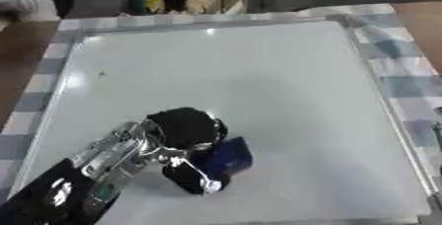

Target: Wipe the whiteboard clean with a brush.

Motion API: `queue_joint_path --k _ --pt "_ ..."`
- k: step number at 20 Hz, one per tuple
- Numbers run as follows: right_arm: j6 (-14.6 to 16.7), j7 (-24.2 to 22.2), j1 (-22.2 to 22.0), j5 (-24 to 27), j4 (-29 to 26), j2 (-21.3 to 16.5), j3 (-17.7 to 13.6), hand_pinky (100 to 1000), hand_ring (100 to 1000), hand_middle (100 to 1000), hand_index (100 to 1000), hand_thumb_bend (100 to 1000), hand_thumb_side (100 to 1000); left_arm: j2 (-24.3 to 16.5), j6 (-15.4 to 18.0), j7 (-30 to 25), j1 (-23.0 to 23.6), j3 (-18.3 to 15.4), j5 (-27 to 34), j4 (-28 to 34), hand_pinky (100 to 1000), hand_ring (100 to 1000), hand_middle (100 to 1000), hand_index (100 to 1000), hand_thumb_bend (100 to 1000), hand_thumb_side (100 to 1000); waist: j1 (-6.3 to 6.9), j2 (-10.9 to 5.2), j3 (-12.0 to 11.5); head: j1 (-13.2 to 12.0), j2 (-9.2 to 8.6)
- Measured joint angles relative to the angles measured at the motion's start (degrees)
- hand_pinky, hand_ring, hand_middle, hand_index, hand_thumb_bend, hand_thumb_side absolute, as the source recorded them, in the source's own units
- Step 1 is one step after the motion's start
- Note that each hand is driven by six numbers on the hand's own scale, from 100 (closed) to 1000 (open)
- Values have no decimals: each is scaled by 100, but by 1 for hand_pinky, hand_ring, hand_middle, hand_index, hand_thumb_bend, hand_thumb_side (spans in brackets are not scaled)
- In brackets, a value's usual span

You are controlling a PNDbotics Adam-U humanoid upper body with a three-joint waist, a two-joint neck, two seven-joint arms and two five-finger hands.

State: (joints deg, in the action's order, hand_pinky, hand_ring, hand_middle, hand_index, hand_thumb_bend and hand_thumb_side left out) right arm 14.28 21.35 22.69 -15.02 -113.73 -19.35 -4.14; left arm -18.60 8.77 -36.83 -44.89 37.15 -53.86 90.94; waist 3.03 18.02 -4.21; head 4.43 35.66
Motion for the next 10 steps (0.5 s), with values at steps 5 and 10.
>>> queue_joint_path --k 5,10 --pt "-4 -5 0 1 0 1 0 756 844 713 798 100 887 0 -40 29 1 1 71 -1 363 547 594 258 213 650 -1 3 0 0 0" --pt "-12 -15 0 2 0 2 0 756 844 711 795 100 887 0 -72 61 9 3 98 -14 332 529 539 254 175 628 -2 8 0 -2 0"
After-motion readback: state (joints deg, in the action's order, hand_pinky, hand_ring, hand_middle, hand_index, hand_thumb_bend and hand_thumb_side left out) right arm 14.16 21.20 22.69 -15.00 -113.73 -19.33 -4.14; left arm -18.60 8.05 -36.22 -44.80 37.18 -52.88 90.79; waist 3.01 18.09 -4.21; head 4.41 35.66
